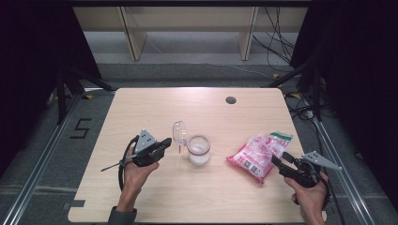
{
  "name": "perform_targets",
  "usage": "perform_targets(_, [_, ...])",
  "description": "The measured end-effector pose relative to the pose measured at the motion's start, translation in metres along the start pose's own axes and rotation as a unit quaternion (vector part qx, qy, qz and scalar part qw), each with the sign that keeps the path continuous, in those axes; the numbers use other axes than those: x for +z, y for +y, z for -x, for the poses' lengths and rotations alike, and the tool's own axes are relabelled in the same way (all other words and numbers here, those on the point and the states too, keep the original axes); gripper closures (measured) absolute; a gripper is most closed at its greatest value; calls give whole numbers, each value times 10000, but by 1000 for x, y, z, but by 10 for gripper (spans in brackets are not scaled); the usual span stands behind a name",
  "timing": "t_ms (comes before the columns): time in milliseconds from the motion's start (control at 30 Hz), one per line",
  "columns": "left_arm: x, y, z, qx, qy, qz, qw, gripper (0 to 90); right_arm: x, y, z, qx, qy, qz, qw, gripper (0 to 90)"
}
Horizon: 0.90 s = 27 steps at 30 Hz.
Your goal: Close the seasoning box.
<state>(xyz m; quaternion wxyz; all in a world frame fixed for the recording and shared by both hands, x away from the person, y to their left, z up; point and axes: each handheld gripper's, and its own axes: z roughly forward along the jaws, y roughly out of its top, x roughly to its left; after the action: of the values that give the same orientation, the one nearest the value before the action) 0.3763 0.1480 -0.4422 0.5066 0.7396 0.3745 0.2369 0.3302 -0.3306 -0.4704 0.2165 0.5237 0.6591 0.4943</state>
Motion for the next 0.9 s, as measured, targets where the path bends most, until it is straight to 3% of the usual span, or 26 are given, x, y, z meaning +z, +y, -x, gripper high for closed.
perform_targets(67, [2,1,1,-75,-36,42,10000,894,-1,-1,-4,59,-53,-45,10000,458])
perform_targets(100, [2,1,0,5,-10,31,10000,894,-1,0,-7,118,25,-79,9999,457])
perform_targets(133, [3,1,1,-9,-19,17,10000,894,1,-1,-4,-129,9,36,9999,455])
perform_targets(200, [4,0,2,-89,2,39,10000,894,0,-1,-6,-128,37,-125,9998,453])
perform_targets(267, [4,1,2,-57,-7,49,10000,894,1,-1,-8,-239,42,-59,9997,450])
perform_targets(300, [3,1,2,-33,33,48,10000,894,0,-2,-11,-53,74,-83,9999,450])
perform_targets(367, [3,1,3,19,37,42,10000,894,0,-2,-11,-353,27,-122,9993,449])
perform_targets(400, [2,2,3,52,34,55,10000,894,0,-3,-14,-224,88,-132,9996,449])
perform_targets(500, [1,2,4,52,26,87,9999,894,-3,-3,-16,-338,61,-50,9994,448])
perform_targets(533, [1,2,4,61,17,95,9999,894,-3,-4,-17,-278,158,-69,9995,447])
perform_targets(567, [1,2,6,12,32,97,9999,894,-4,-4,-17,-306,170,-28,9994,447])
perform_targets(600, [0,2,6,91,32,126,9999,894,-4,-5,-21,-187,108,-7,9998,446])
perform_targets(667, [0,3,7,162,57,122,9998,894,-4,-6,-21,-259,137,2,9996,445])
perform_targets(700, [1,3,8,100,40,125,9999,894,-5,-7,-20,-428,70,8,9991,443])
perform_targets(733, [1,3,9,93,40,132,9999,894,-6,-7,-22,-380,131,-111,9991,443])
perform_targets(767, [2,3,9,140,38,142,9998,893,-7,-8,-25,-181,162,-148,9996,443])
perform_targets(800, [2,3,9,143,37,145,9998,893,-5,-9,-22,-398,145,15,9991,443])
perform_targets(833, [2,4,10,140,22,151,9998,894,-5,-9,-22,-420,164,-6,9990,443])
perform_targets(867, [2,4,11,147,29,161,9998,893,-9,-9,-27,-184,196,-115,9996,443])
perform_targets(900, [2,4,12,121,17,164,9998,893,-7,-9,-24,-398,235,-24,9989,444])
